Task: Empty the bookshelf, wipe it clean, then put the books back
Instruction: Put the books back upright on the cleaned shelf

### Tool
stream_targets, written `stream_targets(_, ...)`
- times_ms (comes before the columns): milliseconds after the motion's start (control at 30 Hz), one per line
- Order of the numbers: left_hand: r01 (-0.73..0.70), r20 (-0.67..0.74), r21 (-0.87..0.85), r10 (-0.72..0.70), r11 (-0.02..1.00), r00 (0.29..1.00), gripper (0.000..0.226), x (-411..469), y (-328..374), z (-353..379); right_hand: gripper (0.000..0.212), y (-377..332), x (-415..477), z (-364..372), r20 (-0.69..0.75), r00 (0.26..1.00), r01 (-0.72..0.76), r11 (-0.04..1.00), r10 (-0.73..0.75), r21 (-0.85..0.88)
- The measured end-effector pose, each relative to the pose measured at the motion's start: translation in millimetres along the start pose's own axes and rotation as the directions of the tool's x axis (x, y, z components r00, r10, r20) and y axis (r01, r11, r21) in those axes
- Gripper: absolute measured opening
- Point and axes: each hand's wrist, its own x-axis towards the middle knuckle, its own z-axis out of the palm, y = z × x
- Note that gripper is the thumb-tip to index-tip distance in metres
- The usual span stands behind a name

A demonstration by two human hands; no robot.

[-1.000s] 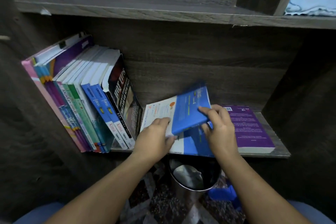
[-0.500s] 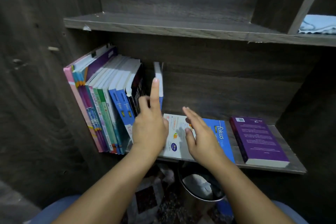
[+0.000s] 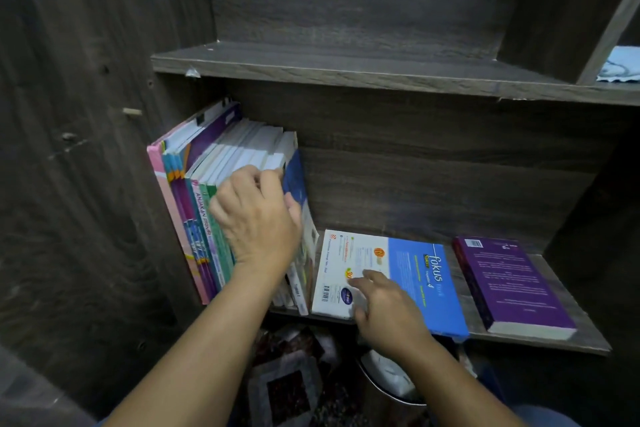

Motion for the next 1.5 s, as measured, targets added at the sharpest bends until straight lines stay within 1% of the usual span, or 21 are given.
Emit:
stream_targets(133, -0.001, -0.042, 0.057, 0.003, 0.998, 0.999, 0.046, -8, 2, 11, 0.046, 26, 6, -3, 0.077, 0.957, -0.255, 0.938, 0.280, -0.233)
stream_targets(233, -0.169, -0.160, 0.068, 0.178, 0.983, 0.971, 0.045, -24, 10, 17, 0.051, 45, 9, -8, 0.105, 0.916, -0.350, 0.899, 0.388, -0.264)
stream_targets(333, -0.372, -0.115, -0.035, 0.366, 0.928, 0.924, 0.046, -49, 27, 23, 0.054, 57, 9, -12, 0.087, 0.912, -0.365, 0.891, 0.400, -0.271)
stream_targets(400, -0.479, 0.016, -0.176, 0.489, 0.860, 0.872, 0.047, -67, 37, 31, 0.056, 66, 6, -12, 0.085, 0.906, -0.376, 0.881, 0.415, -0.285)
stream_targets(433, -0.521, 0.117, -0.235, 0.556, 0.820, 0.823, 0.047, -75, 40, 34, 0.057, 69, 3, -12, 0.091, 0.895, -0.397, 0.874, 0.436, -0.280)
stream_targets(500, -0.546, 0.414, -0.307, 0.626, 0.780, 0.662, 0.052, -90, 45, 36, 0.059, 78, -4, -11, 0.102, 0.860, -0.468, 0.854, 0.499, -0.229)
stream_targets(567, -0.450, 0.695, -0.319, 0.529, 0.834, 0.487, 0.060, -104, 46, 42, 0.059, 86, -10, -9, 0.109, 0.811, -0.565, 0.817, 0.576, -0.112)
stream_targets(633, -0.363, 0.825, -0.293, 0.425, 0.885, 0.372, 0.064, -114, 46, 45, 0.063, 92, -12, -7, 0.091, 0.784, -0.616, 0.788, 0.614, -0.006)
stream_targets(667, -0.364, 0.844, -0.282, 0.410, 0.888, 0.346, 0.062, -117, 47, 45, 0.066, 94, -12, -5, 0.073, 0.780, -0.624, 0.781, 0.621, 0.022)
stream_targets(733, -0.385, 0.842, -0.260, 0.403, 0.885, 0.358, 0.053, -120, 50, 47, 0.069, 92, -10, -1, 0.039, 0.776, -0.630, 0.772, 0.629, 0.077)
stream_targets(800, -0.420, 0.831, -0.228, 0.401, 0.878, 0.387, 0.042, -122, 52, 47, 0.071, 90, -7, 0, 0.023, 0.734, -0.671, 0.719, 0.679, 0.182)
stream_targets(867, -0.473, 0.837, -0.213, 0.409, 0.855, 0.363, 0.029, -124, 55, 43, 0.072, 91, -3, -2, 0.040, 0.644, -0.735, 0.603, 0.764, 0.311)
stream_targets(933, -0.503, 0.854, -0.229, 0.420, 0.834, 0.308, 0.031, -128, 57, 40, 0.066, 94, 2, -7, 0.061, 0.559, -0.762, 0.483, 0.827, 0.430)
stream_targets(1000, -0.500, 0.851, -0.229, 0.421, 0.835, 0.313, 0.033, -129, 58, 40, 0.049, 94, 6, -15, 0.047, 0.540, -0.675, 0.400, 0.840, 0.620)
stream_targets(1033, -0.480, 0.849, -0.215, 0.405, 0.851, 0.339, 0.032, -126, 58, 40, 0.039, 92, 7, -19, 0.019, 0.552, -0.595, 0.377, 0.834, 0.710)
stream_targets(1100, -0.413, 0.845, -0.188, 0.361, 0.891, 0.395, 0.029, -120, 59, 40, 0.023, 81, 6, -30, -0.085, 0.604, -0.424, 0.410, 0.792, 0.808)
stream_targets(1233, -0.246, 0.822, -0.205, 0.303, 0.947, 0.483, 0.031, -106, 59, 34, 0.037, 57, 0, -52, -0.278, 0.736, -0.146, 0.546, 0.617, 0.825)
stream_targets(1267, -0.205, 0.824, -0.217, 0.292, 0.954, 0.486, 0.036, -101, 58, 32, 0.041, 51, -1, -56, -0.296, 0.763, -0.095, 0.552, 0.575, 0.829)
stream_targets(1333, -0.124, 0.857, -0.236, 0.267, 0.964, 0.441, 0.048, -84, 55, 27, 0.050, 40, 0, -61, -0.340, 0.809, 0.019, 0.557, 0.480, 0.830)
stream_targets(1400, -0.008, 0.890, -0.218, 0.203, 0.976, 0.408, 0.054, -57, 45, 20, 0.057, 23, 2, -67, -0.386, 0.840, 0.088, 0.606, 0.381, 0.791)
stream_targets(1500, 0.165, 0.891, -0.203, 0.112, 0.965, 0.440, 0.044, -16, 23, 2, 0.063, -3, 11, -79, -0.386, 0.881, 0.095, 0.699, 0.272, 0.709)
